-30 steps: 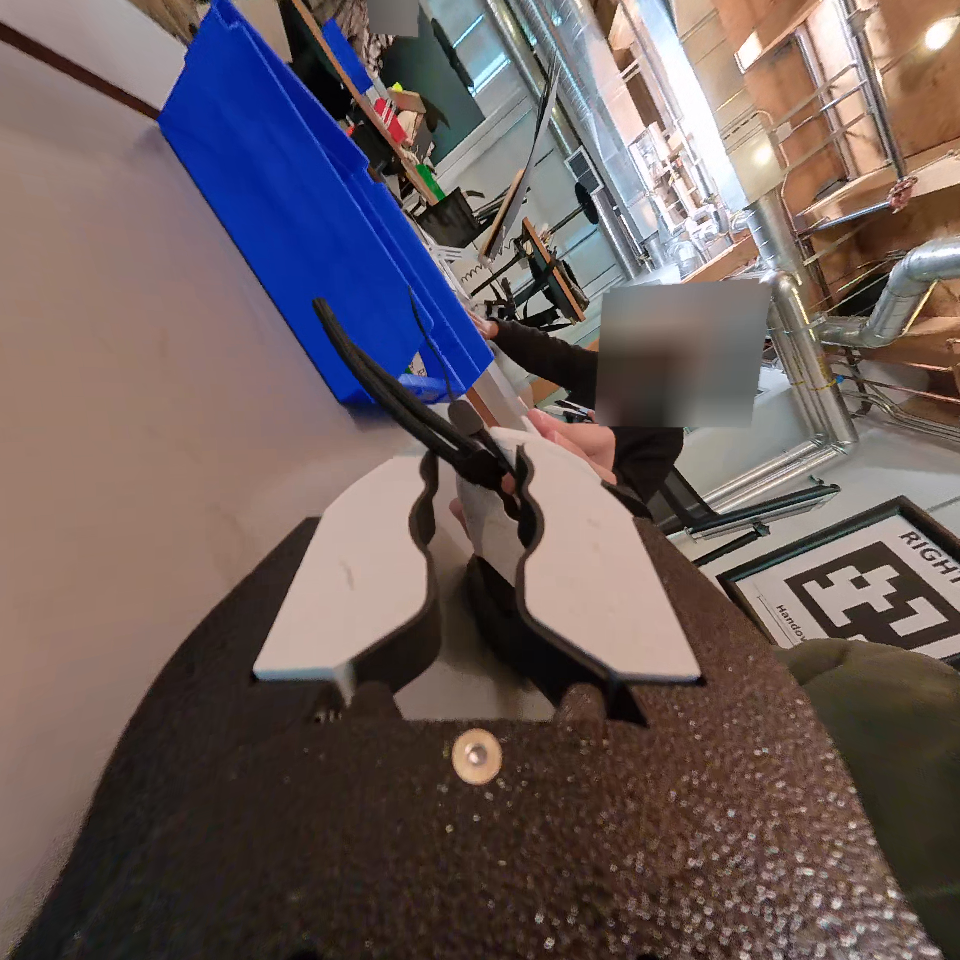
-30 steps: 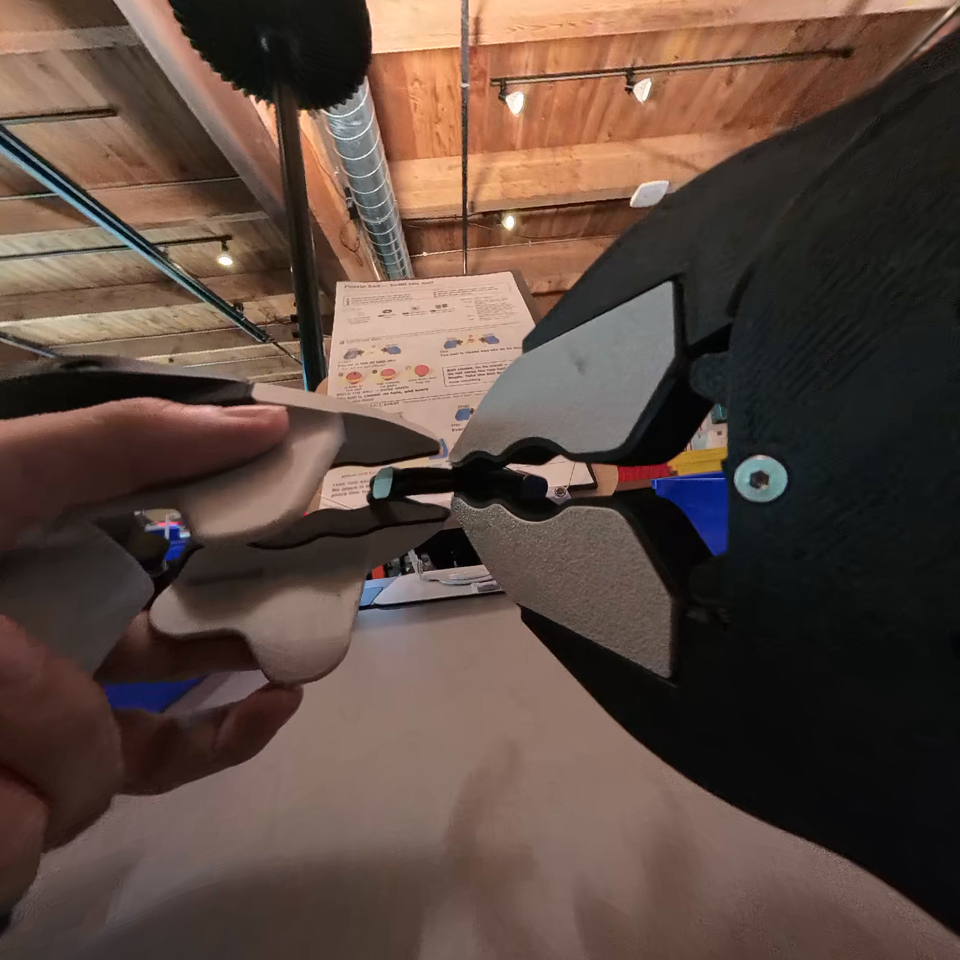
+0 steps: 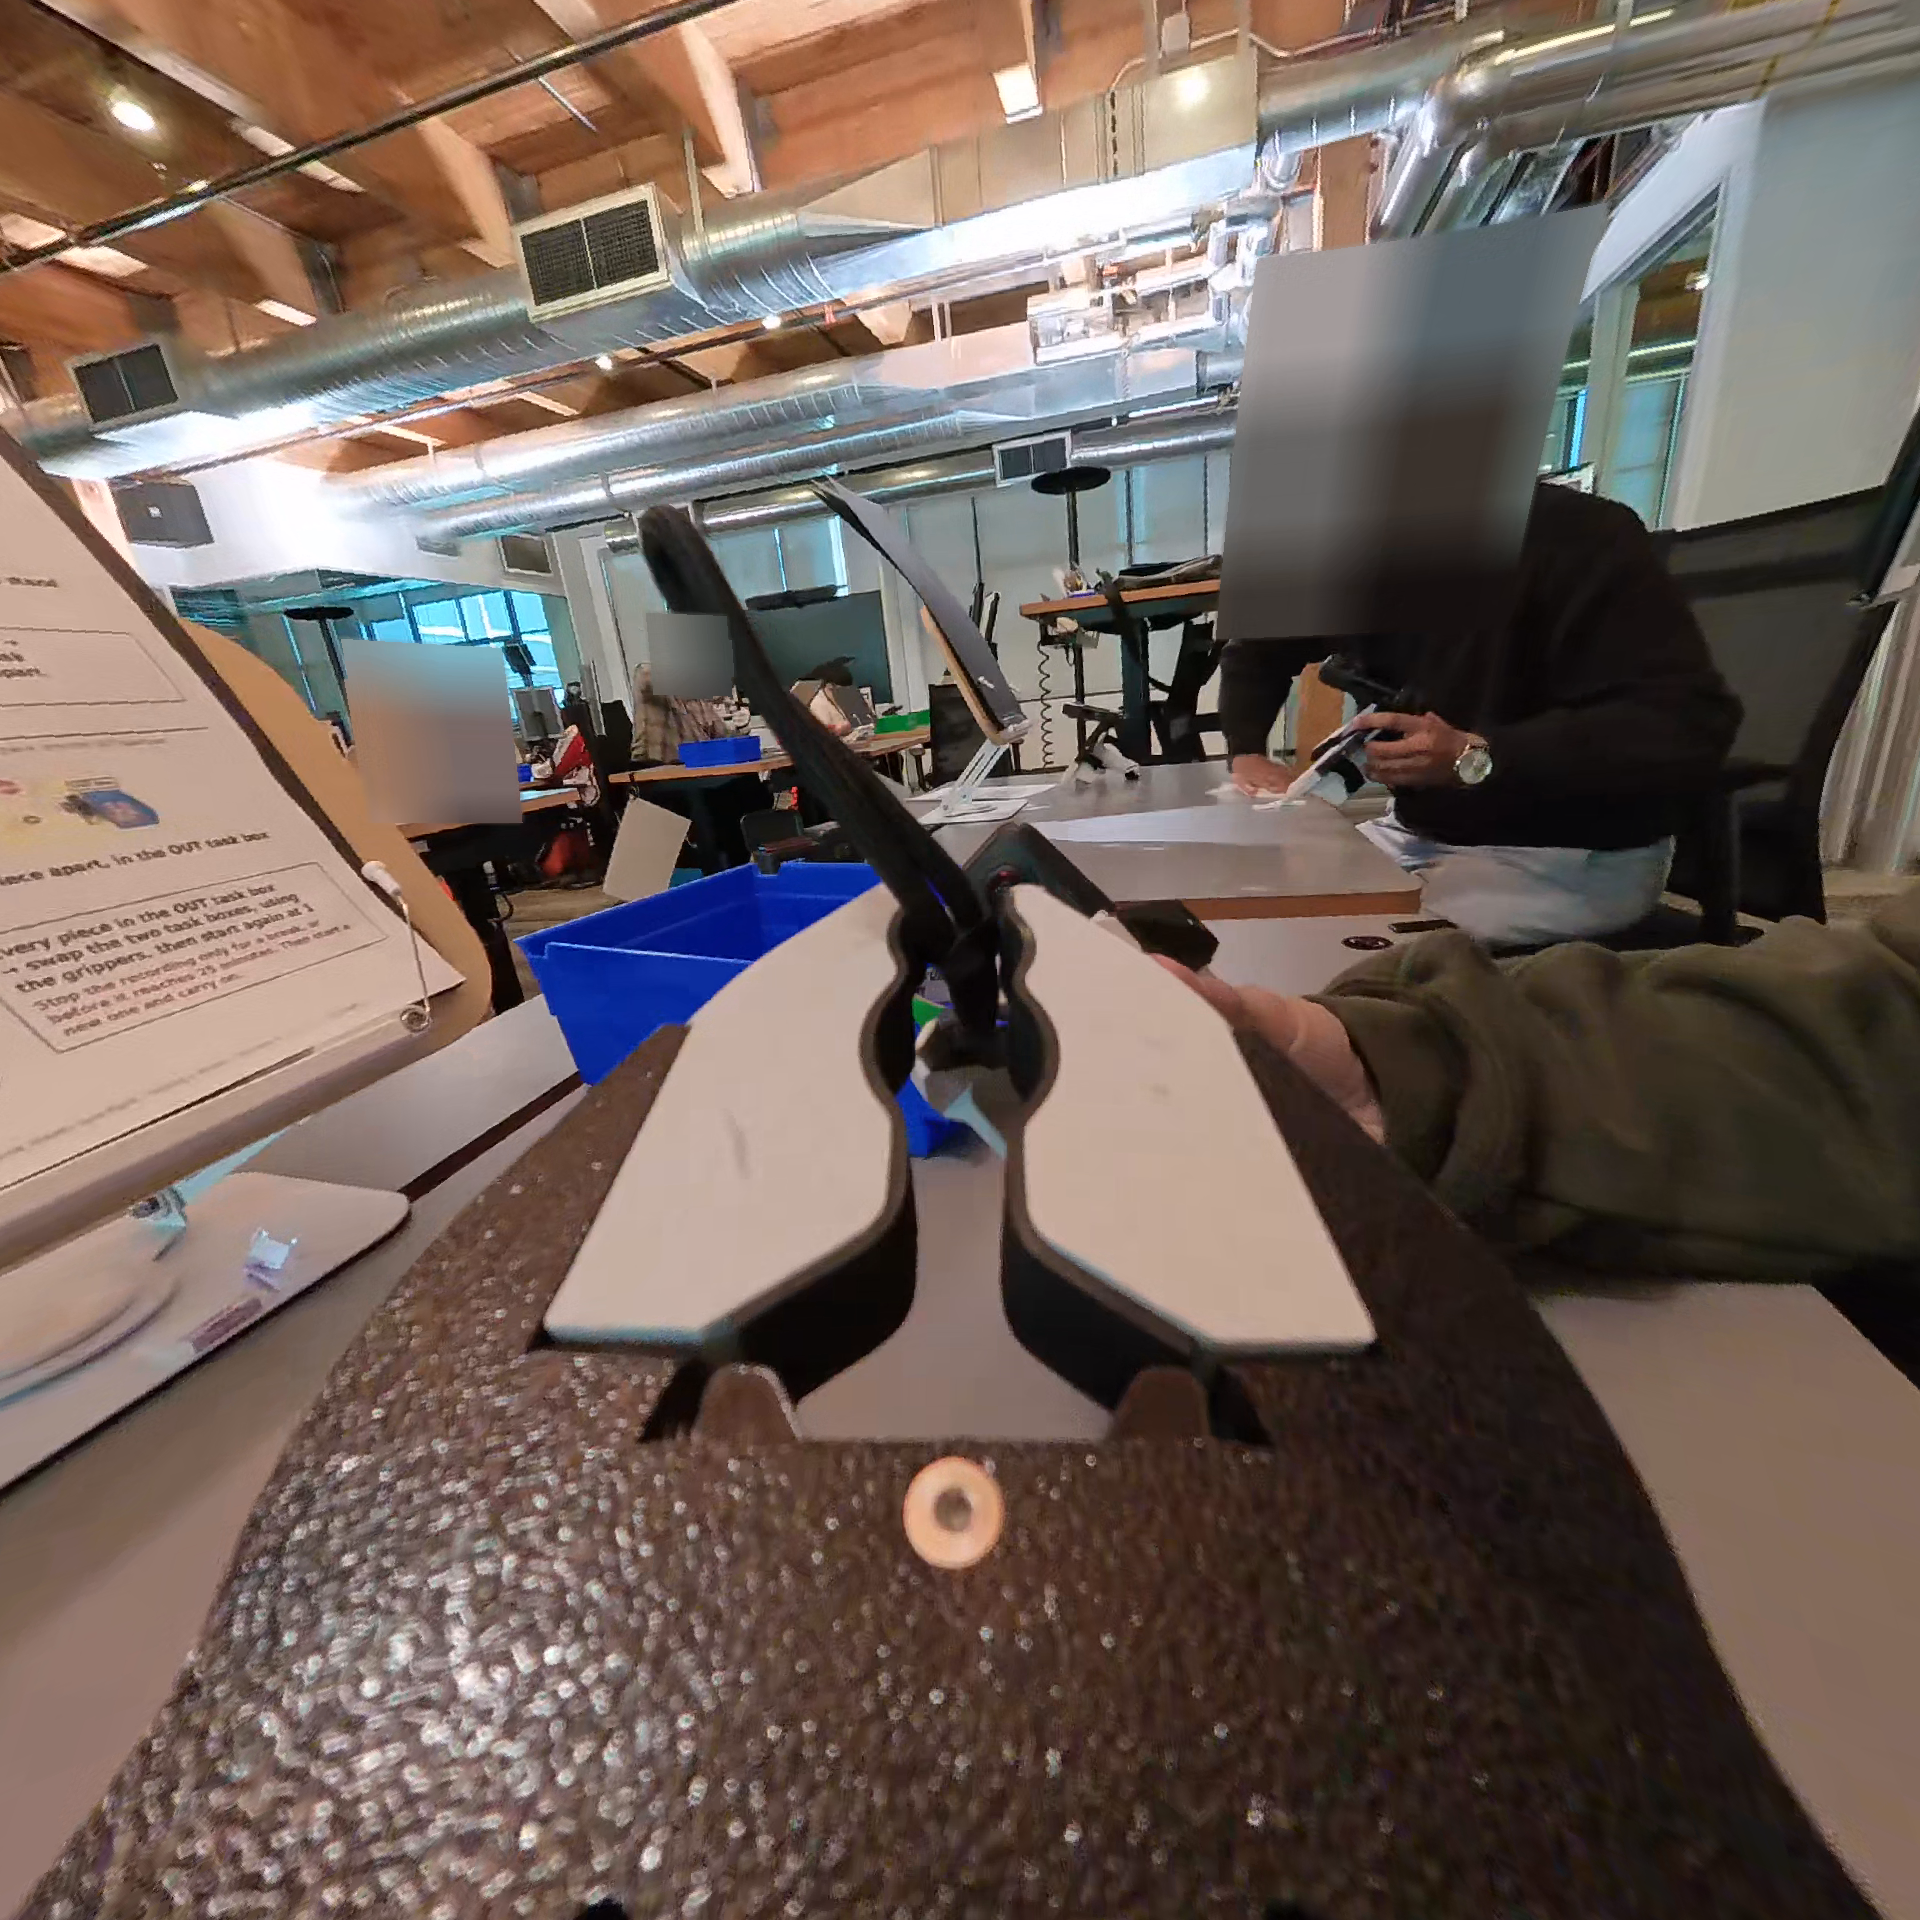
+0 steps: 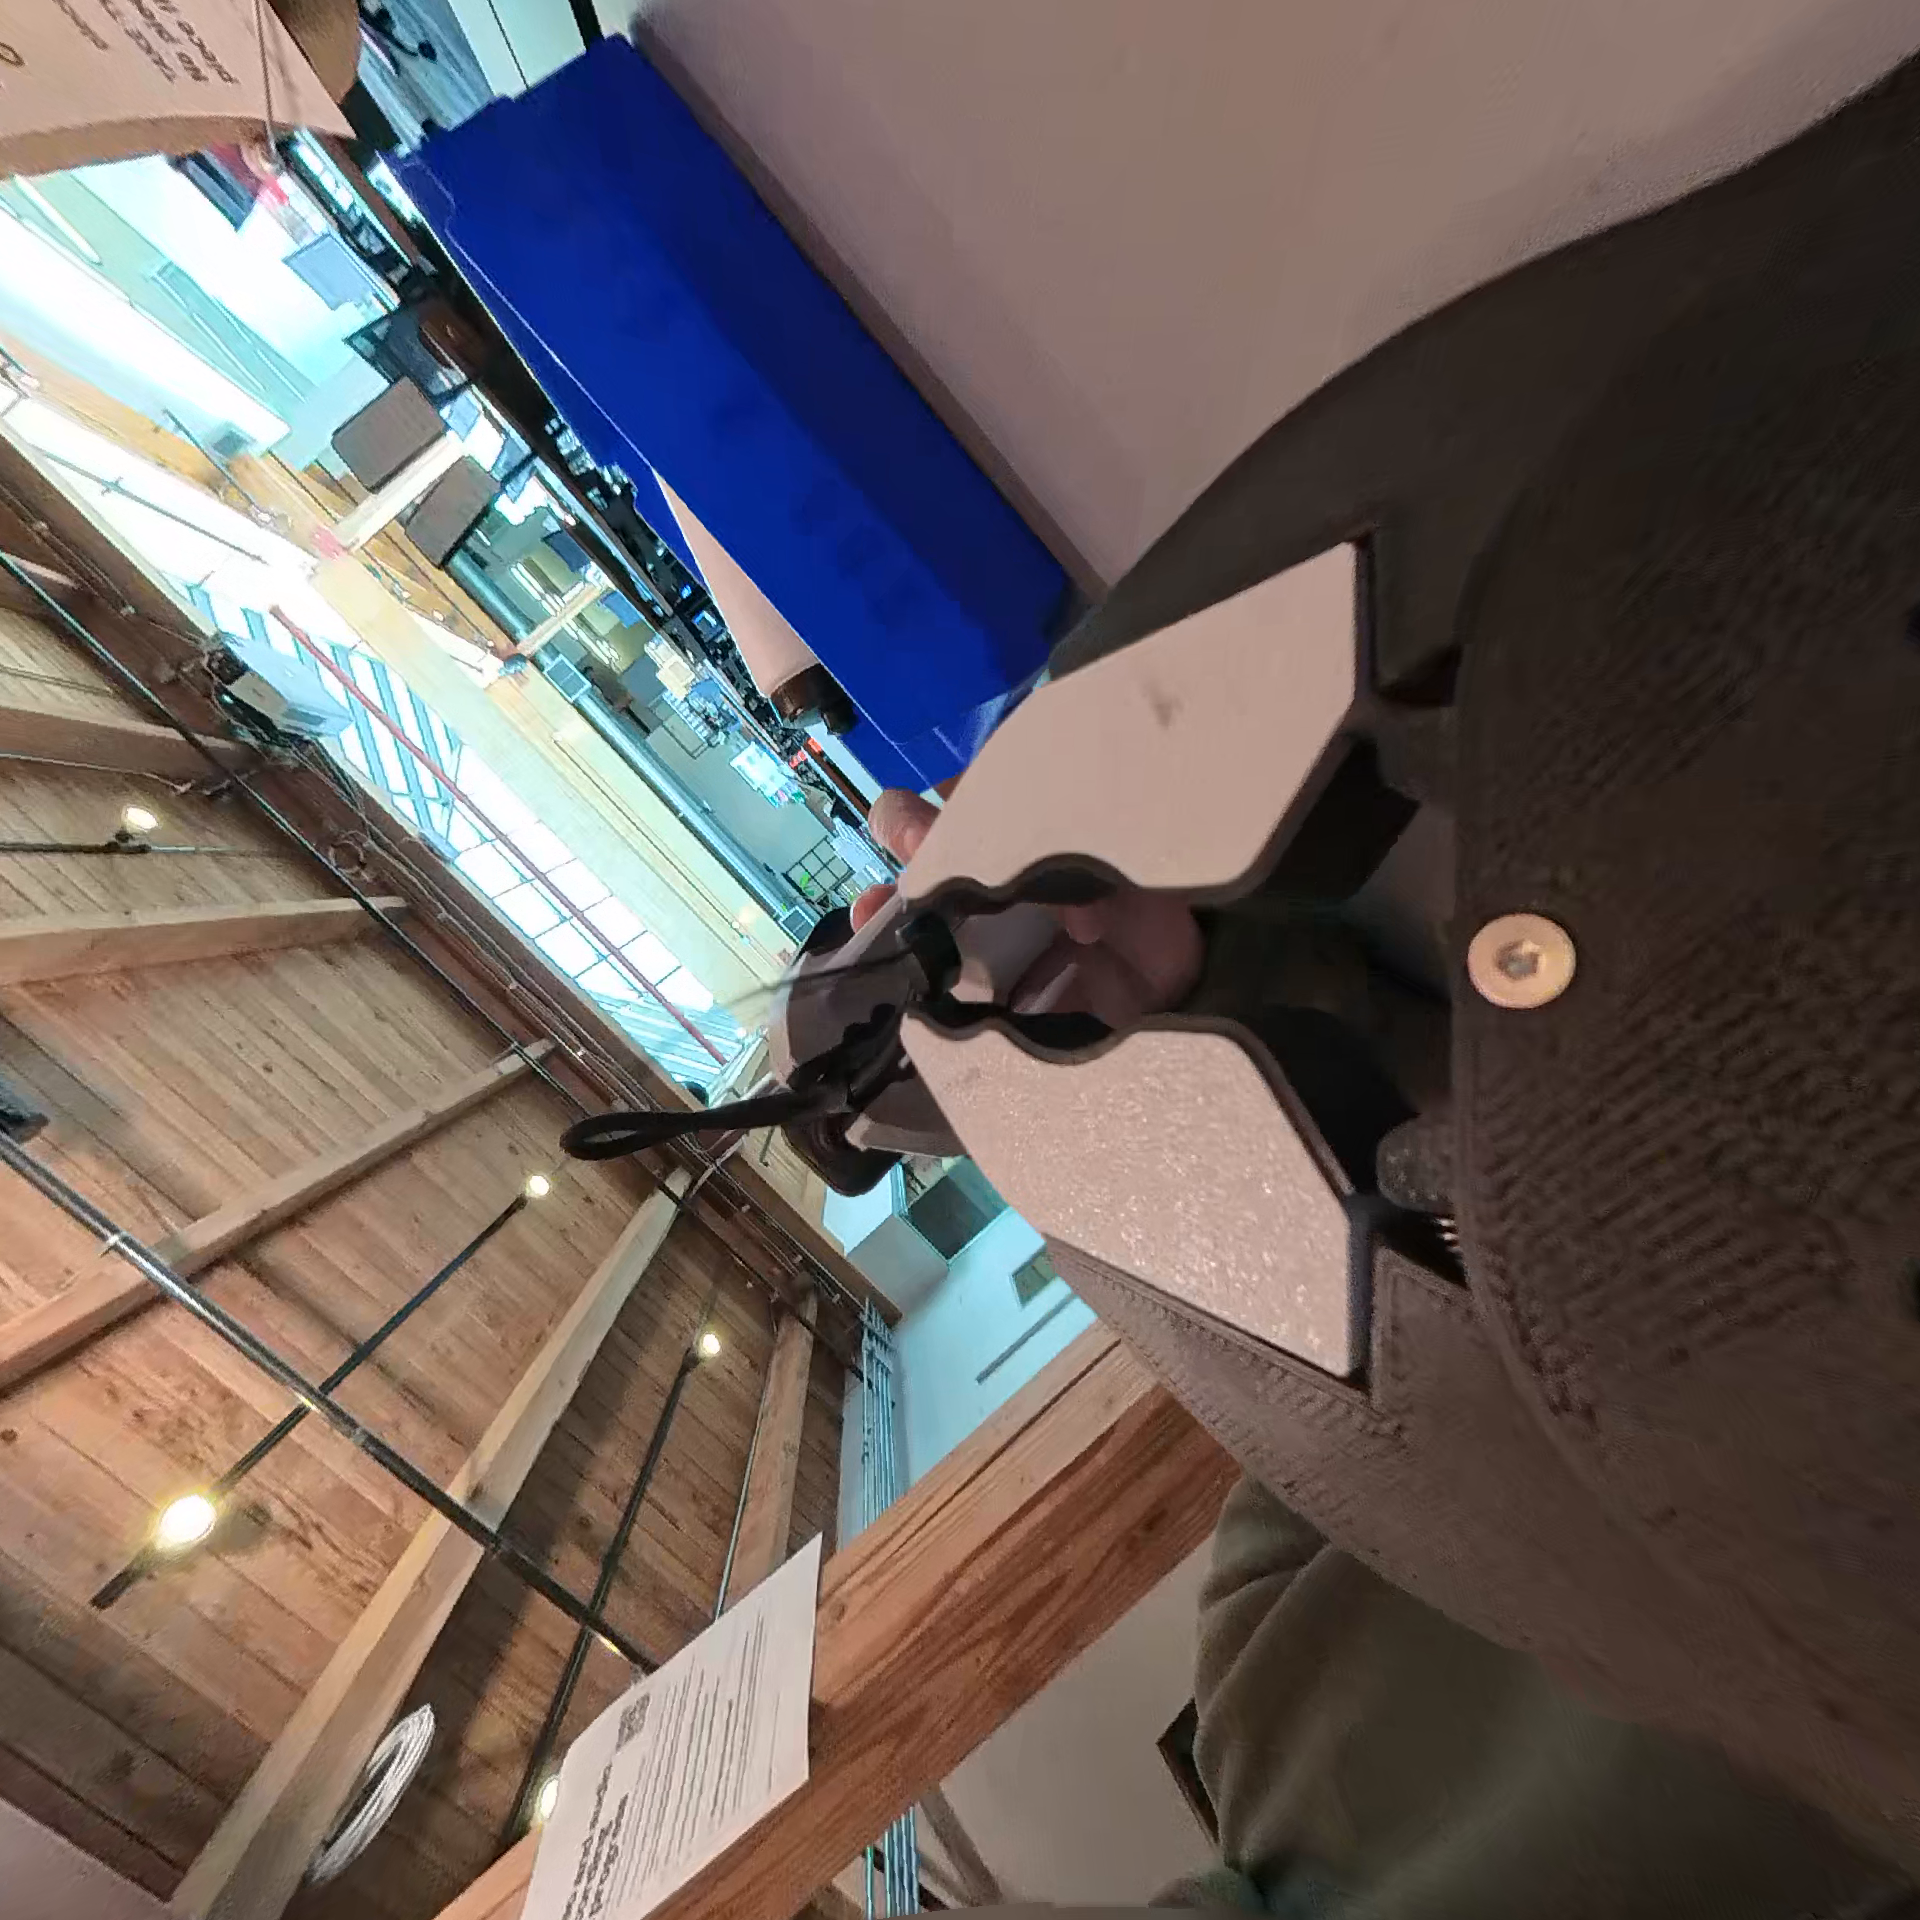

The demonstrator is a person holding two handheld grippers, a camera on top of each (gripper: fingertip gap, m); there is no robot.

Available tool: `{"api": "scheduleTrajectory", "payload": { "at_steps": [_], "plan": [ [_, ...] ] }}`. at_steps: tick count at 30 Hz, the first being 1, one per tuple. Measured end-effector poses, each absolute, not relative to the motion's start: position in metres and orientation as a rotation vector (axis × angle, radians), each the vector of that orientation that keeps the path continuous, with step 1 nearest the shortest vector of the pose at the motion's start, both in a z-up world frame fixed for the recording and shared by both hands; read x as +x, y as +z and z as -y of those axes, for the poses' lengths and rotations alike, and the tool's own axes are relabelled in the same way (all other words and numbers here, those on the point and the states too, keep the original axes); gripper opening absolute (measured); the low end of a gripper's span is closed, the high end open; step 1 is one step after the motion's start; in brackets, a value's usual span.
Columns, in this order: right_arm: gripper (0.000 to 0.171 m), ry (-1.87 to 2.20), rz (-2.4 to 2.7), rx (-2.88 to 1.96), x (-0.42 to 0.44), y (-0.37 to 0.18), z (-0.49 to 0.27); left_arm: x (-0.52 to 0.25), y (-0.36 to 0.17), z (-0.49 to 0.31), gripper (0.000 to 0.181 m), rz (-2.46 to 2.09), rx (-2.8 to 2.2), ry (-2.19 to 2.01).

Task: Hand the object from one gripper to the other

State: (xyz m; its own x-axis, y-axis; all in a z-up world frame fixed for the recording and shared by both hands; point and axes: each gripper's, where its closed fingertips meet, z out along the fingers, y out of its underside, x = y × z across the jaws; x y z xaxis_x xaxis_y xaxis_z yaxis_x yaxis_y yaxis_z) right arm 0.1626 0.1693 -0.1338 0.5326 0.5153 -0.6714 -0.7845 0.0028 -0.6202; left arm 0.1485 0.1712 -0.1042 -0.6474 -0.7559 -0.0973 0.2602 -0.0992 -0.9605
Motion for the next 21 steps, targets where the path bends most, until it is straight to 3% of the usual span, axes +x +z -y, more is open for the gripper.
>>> {"api": "scheduleTrajectory", "payload": {
  "at_steps": [2, 8, 10, 13, 15, 17, 19, 21],
  "plan": [
    [0.015, 1.013, -0.285, -1.193, 0.166, -0.136, -0.169, 0.151, -0.108, -0.173, 0.012, -1.472, -0.598, -1.82],
    [0.013, 0.824, -0.163, -1.233, 0.167, -0.131, -0.165, 0.157, -0.113, -0.182, 0.014, -1.465, -0.718, -1.824],
    [0.013, 0.668, -0.127, -1.205, 0.176, -0.122, -0.16, 0.161, -0.119, -0.187, 0.029, -1.477, -0.805, -1.826],
    [0.013, 0.381, -0.06, -1.152, 0.193, -0.108, -0.145, 0.167, -0.128, -0.193, 0.066, -1.531, -0.967, -1.839],
    [0.013, 0.225, 0.022, -1.136, 0.197, -0.101, -0.135, 0.168, -0.128, -0.199, 0.077, -1.535, -1.02, -1.839],
    [0.013, 0.213, 0.129, -1.171, 0.188, -0.102, -0.133, 0.164, -0.123, -0.203, 0.069, -1.518, -0.99, -1.855],
    [0.013, 0.284, 0.204, -1.223, 0.177, -0.108, -0.133, 0.157, -0.124, -0.196, 0.05, -1.587, -0.939, -1.887],
    [0.013, 0.355, 0.236, -1.224, 0.168, -0.109, -0.132, 0.15, -0.132, -0.181, 0.049, -1.726, -0.898, -1.895]
  ]
}}
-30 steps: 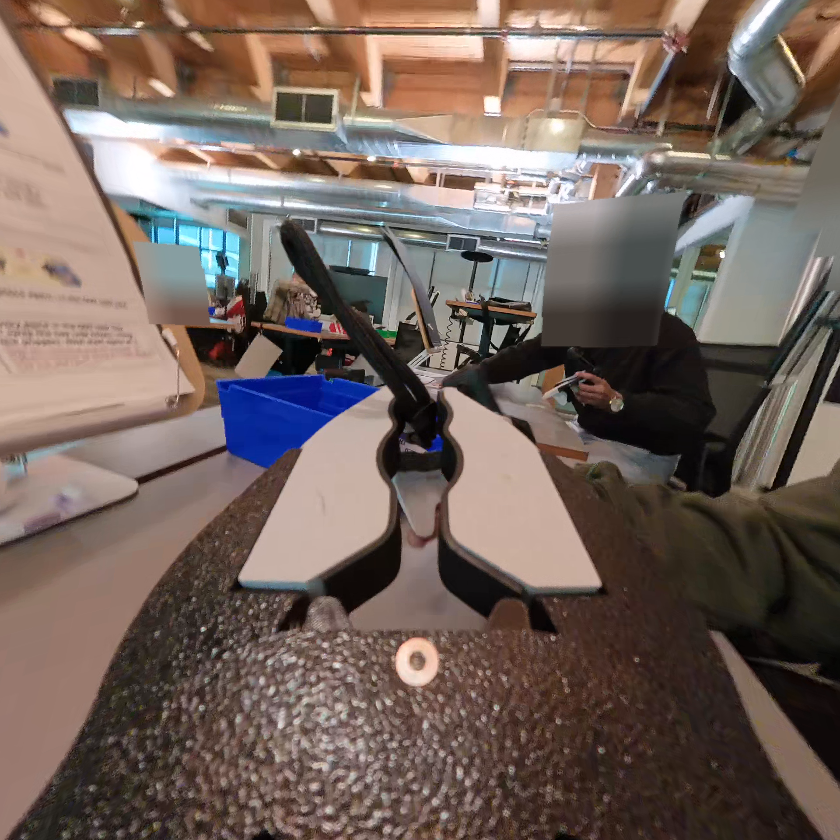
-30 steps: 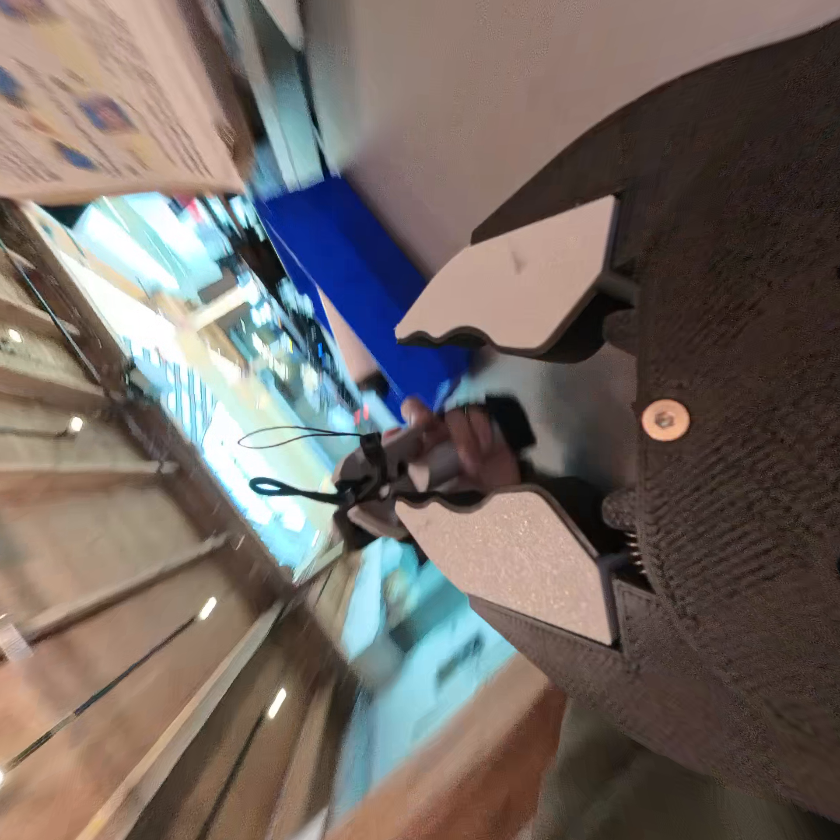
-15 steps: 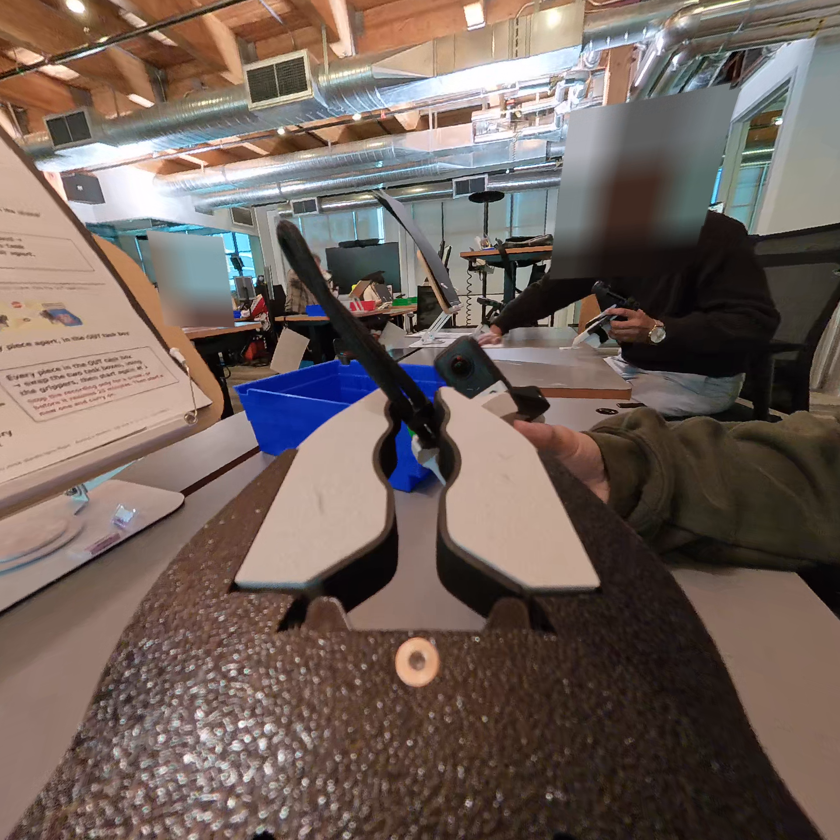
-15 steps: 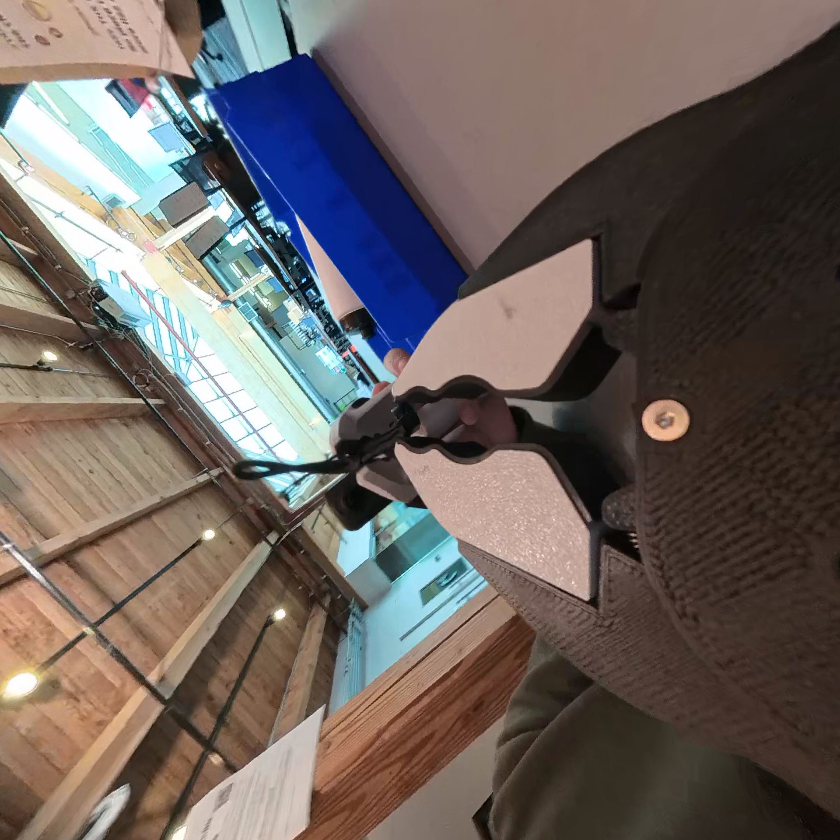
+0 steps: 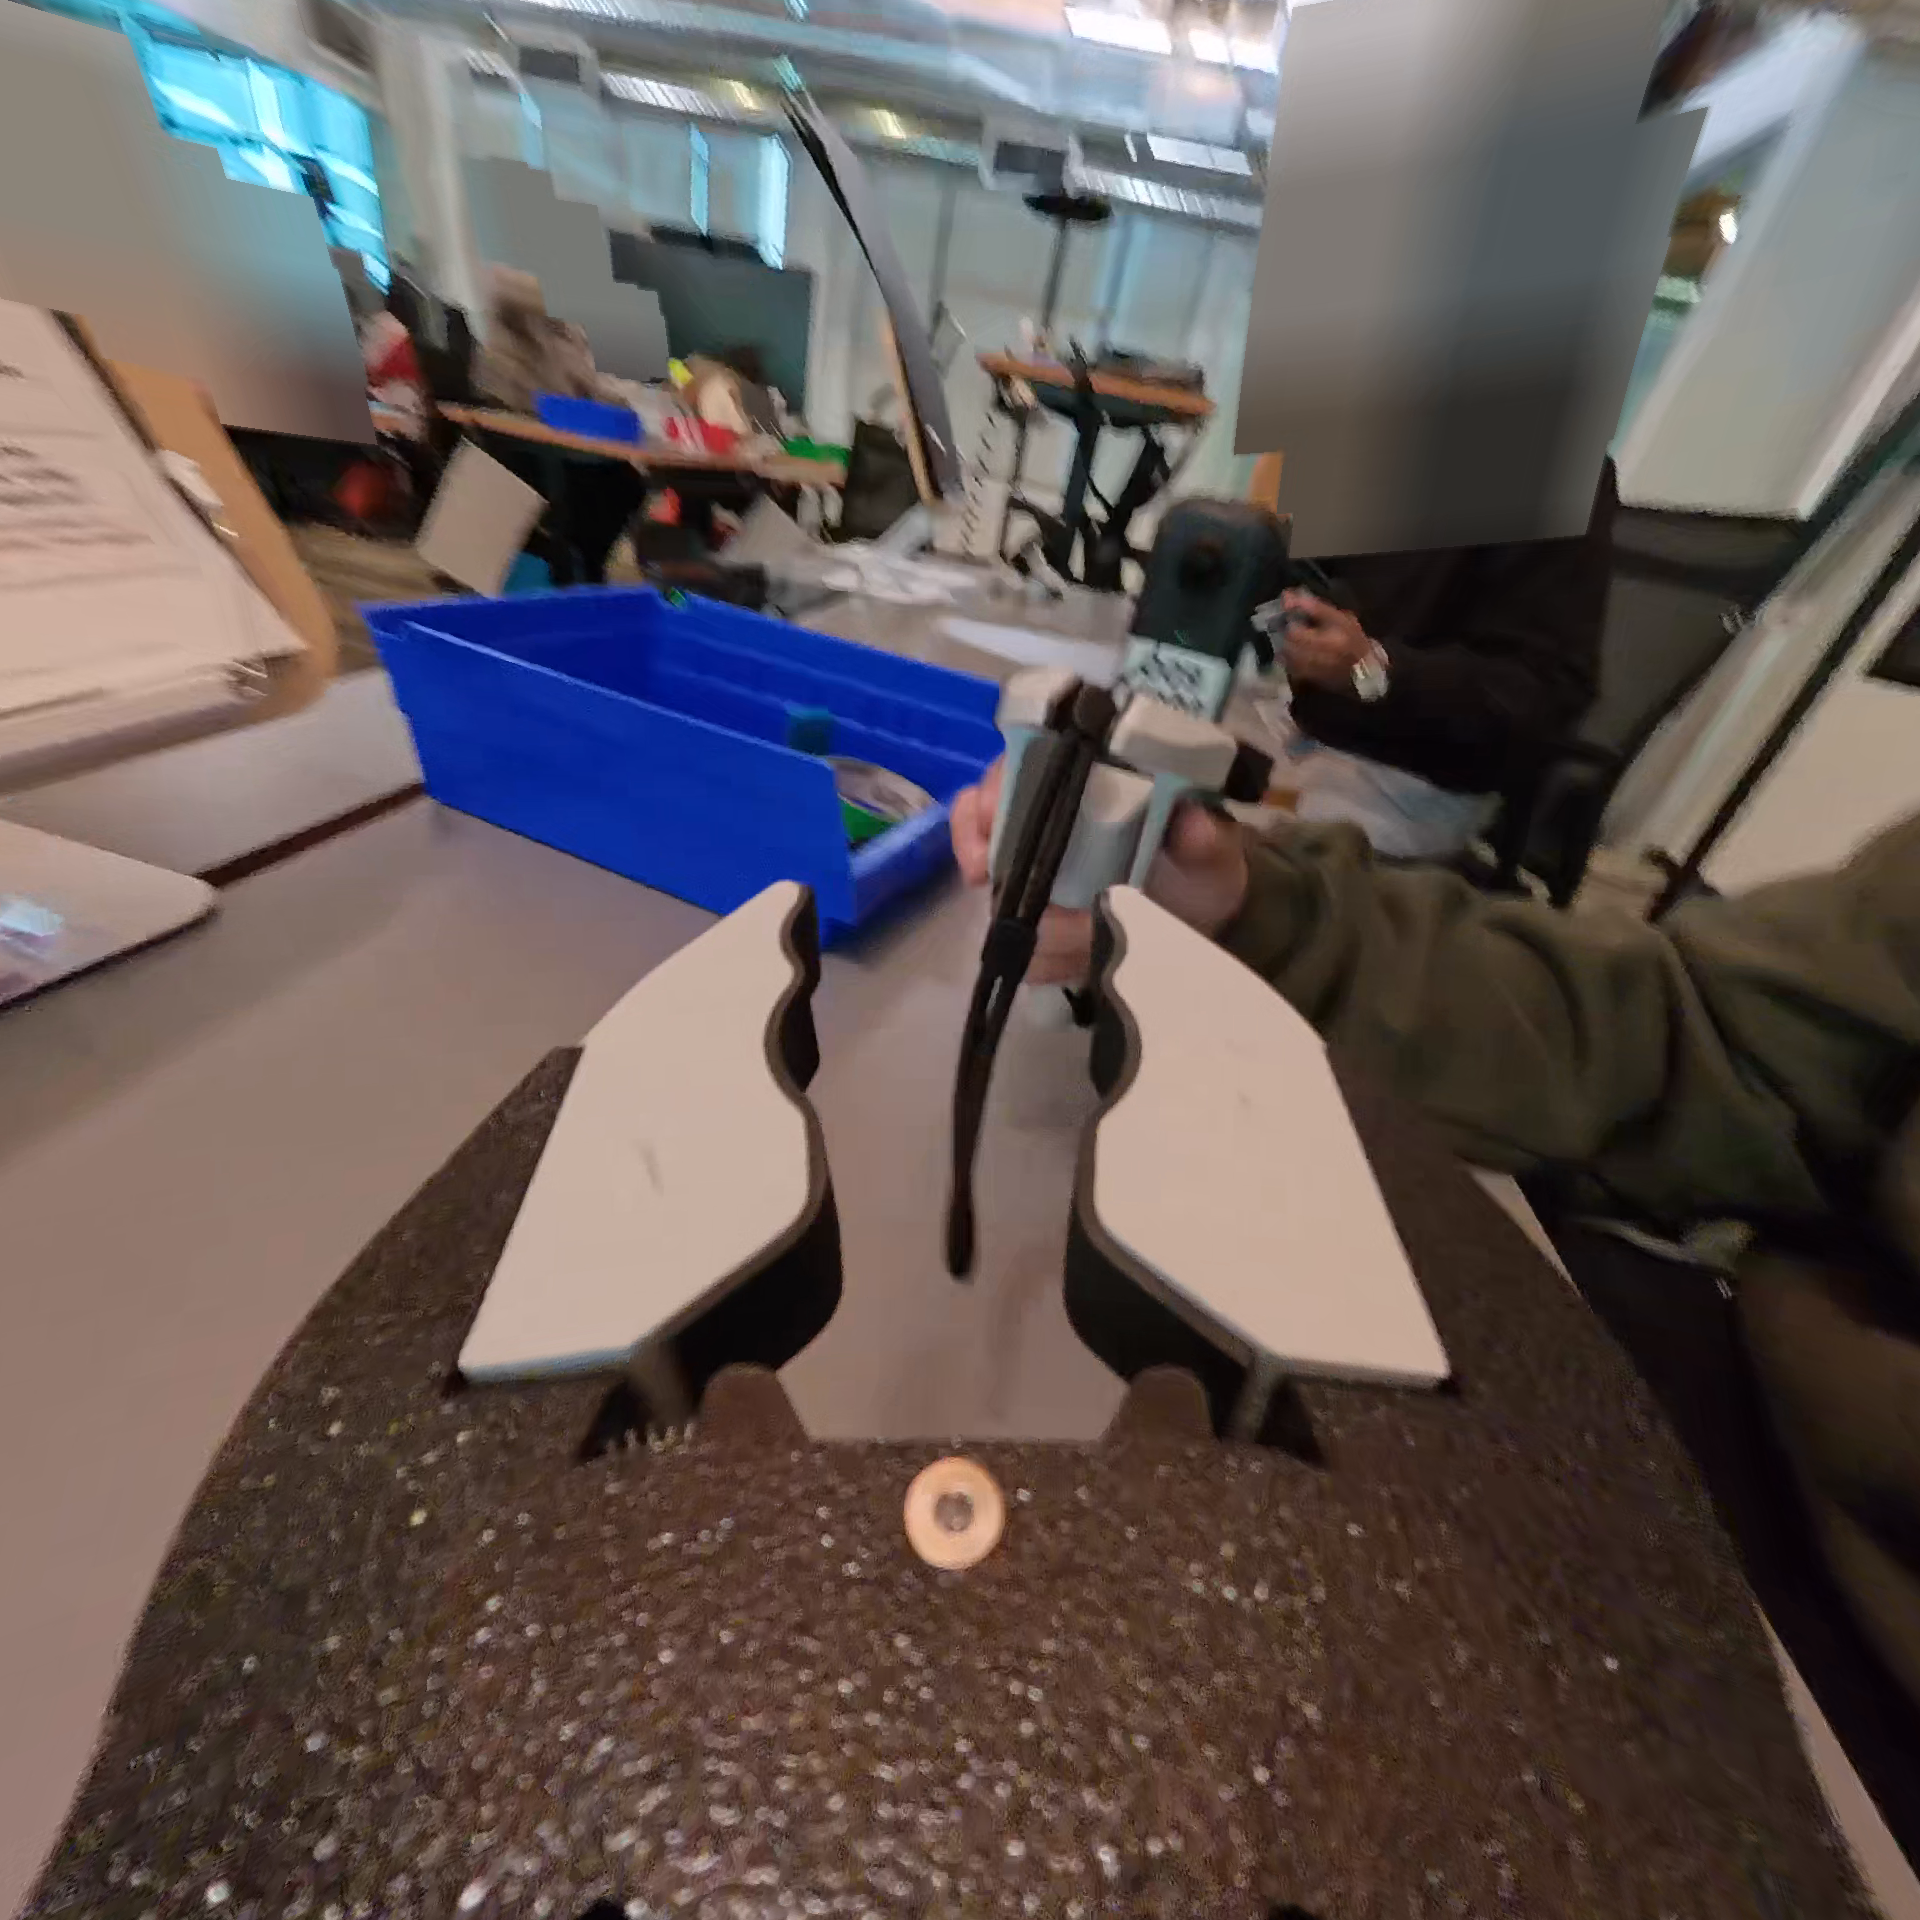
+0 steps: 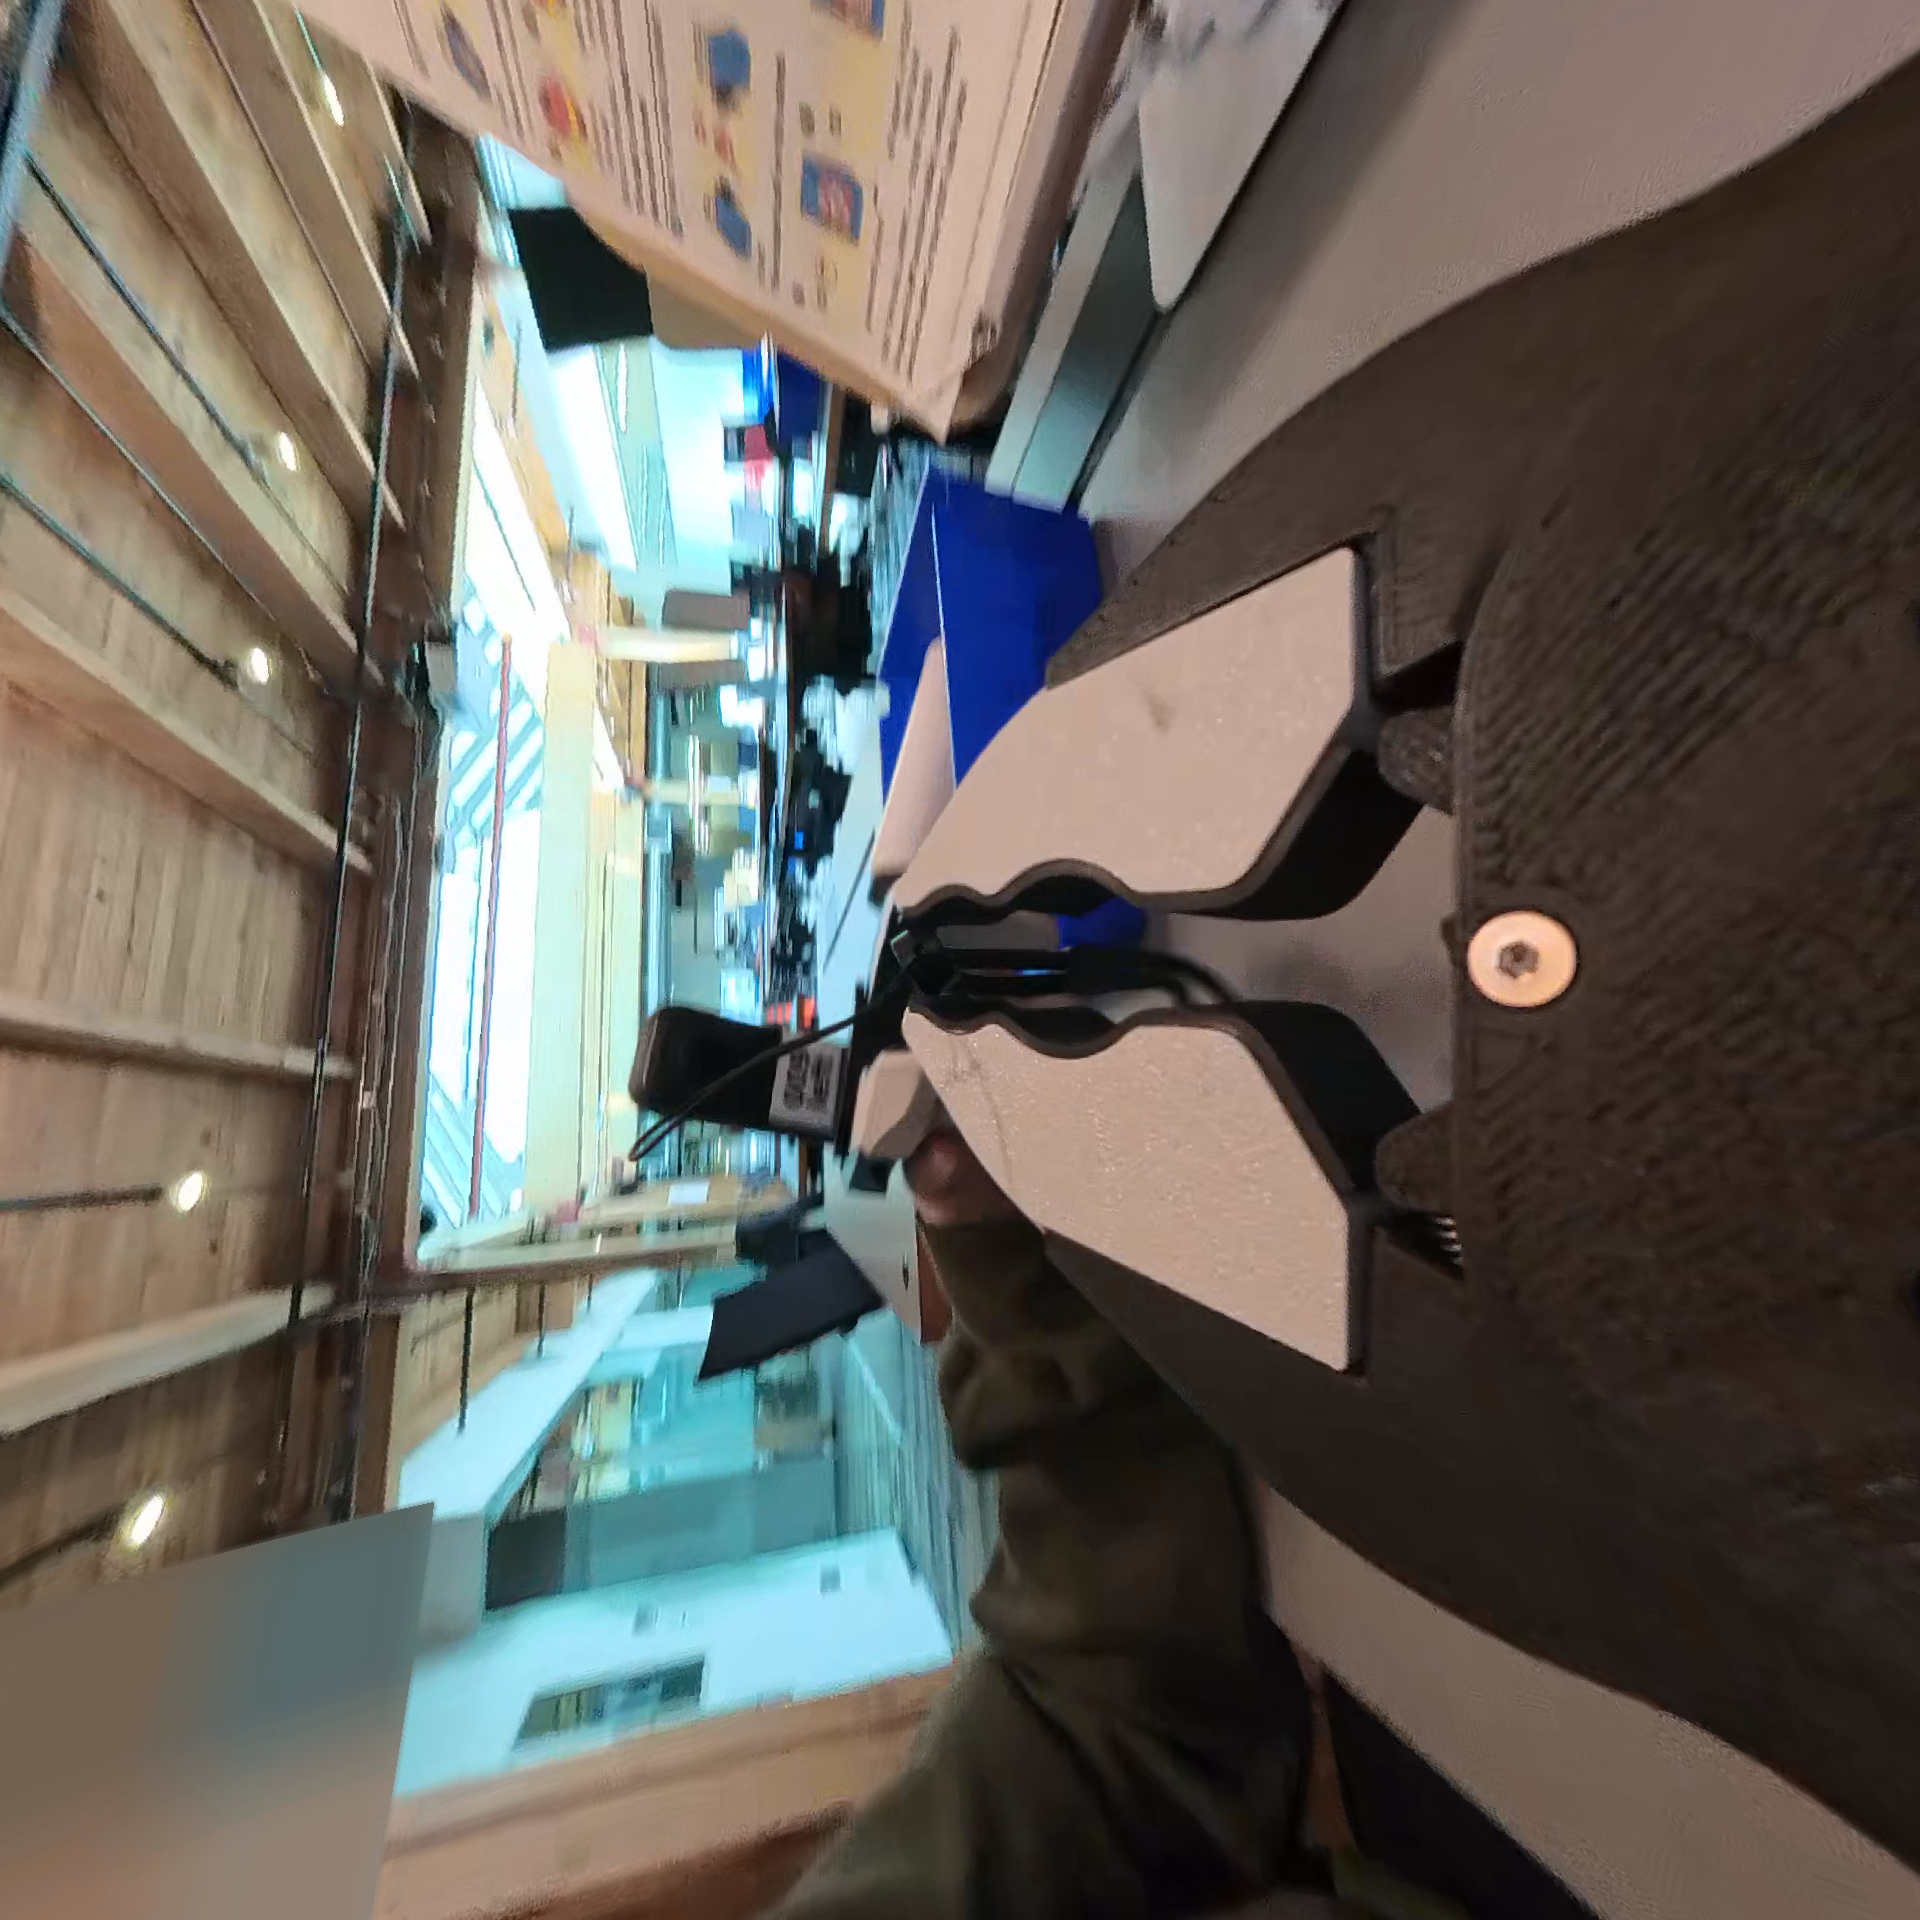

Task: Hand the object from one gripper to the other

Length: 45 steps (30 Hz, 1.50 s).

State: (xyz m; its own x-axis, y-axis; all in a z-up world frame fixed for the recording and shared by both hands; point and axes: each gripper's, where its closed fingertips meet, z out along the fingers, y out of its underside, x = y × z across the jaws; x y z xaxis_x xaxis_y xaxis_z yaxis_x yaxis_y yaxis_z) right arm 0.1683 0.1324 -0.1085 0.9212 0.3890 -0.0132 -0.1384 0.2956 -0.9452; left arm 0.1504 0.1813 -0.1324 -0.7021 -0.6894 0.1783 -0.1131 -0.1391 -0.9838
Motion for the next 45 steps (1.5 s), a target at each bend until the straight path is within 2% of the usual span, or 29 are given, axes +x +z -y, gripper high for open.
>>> {"api": "scheduleTrajectory", "payload": {
  "at_steps": [4, 12, 15, 20, 25, 27, 32, 35, 38, 42, 45],
  "plan": [
    [0.013, 0.553, 0.309, -1.205, 0.145, -0.108, -0.129, 0.138, -0.159, -0.152, 0.047, -2.021, -0.781, -1.761],
    [0.013, 0.655, 0.372, -1.181, 0.13, -0.107, -0.123, 0.113, -0.166, -0.129, 0.013, -2.204, -0.617, -1.85],
    [0.013, 0.654, 0.393, -1.2, 0.127, -0.11, -0.124, 0.107, -0.162, -0.124, 0.017, -2.206, -0.577, -1.918],
    [0.013, 0.651, 0.403, -1.225, 0.125, -0.114, -0.126, 0.111, -0.166, -0.127, 0.012, -2.216, -0.601, -1.895],
    [0.017, 0.507, 0.214, -1.267, 0.153, -0.122, -0.141, 0.144, -0.171, -0.151, 0.012, -2.046, -0.725, -1.642],
    [0.033, 0.489, 0.127, -1.295, 0.166, -0.126, -0.146, 0.159, -0.17, -0.17, 0.012, -1.941, -0.787, -1.474],
    [0.057, 0.504, -0.177, -1.386, 0.197, -0.147, -0.164, 0.18, -0.153, -0.212, 0.012, -1.657, -0.694, -0.927],
    [0.052, 0.634, -0.209, -1.272, 0.191, -0.135, -0.162, 0.183, -0.151, -0.22, 0.012, -1.599, -0.517, -0.54],
    [0.05, 0.6, -0.248, -1.226, 0.193, -0.131, -0.163, 0.185, -0.154, -0.216, 0.011, -1.573, -0.401, -0.315],
    [0.039, 0.546, -0.23, -1.278, 0.19, -0.137, -0.166, 0.185, -0.15, -0.21, 0.011, -1.535, -0.4, -0.316],
    [0.043, 0.568, -0.26, -1.323, 0.192, -0.144, -0.168, 0.184, -0.144, -0.217, 0.012, -1.493, -0.443, -0.326]
  ]
}}
